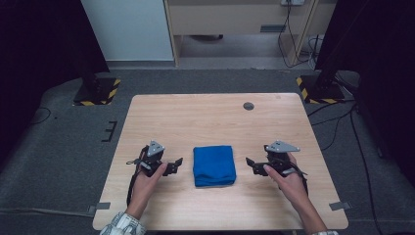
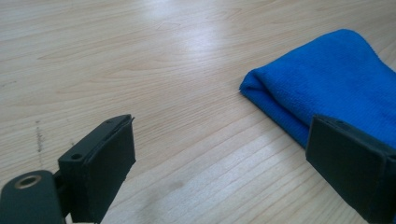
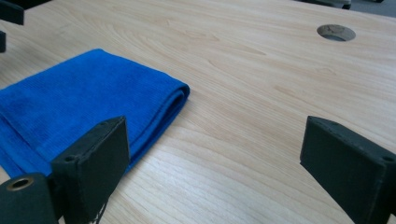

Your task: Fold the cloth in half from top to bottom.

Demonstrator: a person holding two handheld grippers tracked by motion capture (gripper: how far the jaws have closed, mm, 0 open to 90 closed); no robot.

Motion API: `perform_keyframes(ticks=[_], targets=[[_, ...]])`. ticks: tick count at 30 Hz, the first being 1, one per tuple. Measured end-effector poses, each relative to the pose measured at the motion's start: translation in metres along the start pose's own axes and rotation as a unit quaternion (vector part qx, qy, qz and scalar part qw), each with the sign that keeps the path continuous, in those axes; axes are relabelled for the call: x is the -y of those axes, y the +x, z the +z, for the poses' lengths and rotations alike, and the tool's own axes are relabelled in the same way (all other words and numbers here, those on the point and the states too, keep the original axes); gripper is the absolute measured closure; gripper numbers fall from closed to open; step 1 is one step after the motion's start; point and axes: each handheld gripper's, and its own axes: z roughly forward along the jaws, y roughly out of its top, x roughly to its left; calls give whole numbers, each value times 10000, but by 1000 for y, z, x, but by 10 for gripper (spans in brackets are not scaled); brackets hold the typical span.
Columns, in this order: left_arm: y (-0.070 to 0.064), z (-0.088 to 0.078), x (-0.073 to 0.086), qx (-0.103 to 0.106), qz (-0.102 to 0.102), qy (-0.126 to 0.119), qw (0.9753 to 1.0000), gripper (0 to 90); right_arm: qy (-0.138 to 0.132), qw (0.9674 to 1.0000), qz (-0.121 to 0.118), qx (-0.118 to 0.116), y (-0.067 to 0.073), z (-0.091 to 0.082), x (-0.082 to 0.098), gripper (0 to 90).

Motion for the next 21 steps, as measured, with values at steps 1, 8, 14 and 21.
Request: perform_keyframes(ticks=[1,8,14,21], targets=[[1,0,0,-15,36,52,10000,73,14,10000,14,5,-1,0,1,81],[7,-1,3,-220,83,233,9995,83,302,9995,28,105,-10,3,11,78],[14,2,8,-236,138,514,9983,84,486,9982,180,285,-26,4,21,78],[18,1,4,-254,231,546,9979,86,605,9972,304,316,-42,5,22,79]])
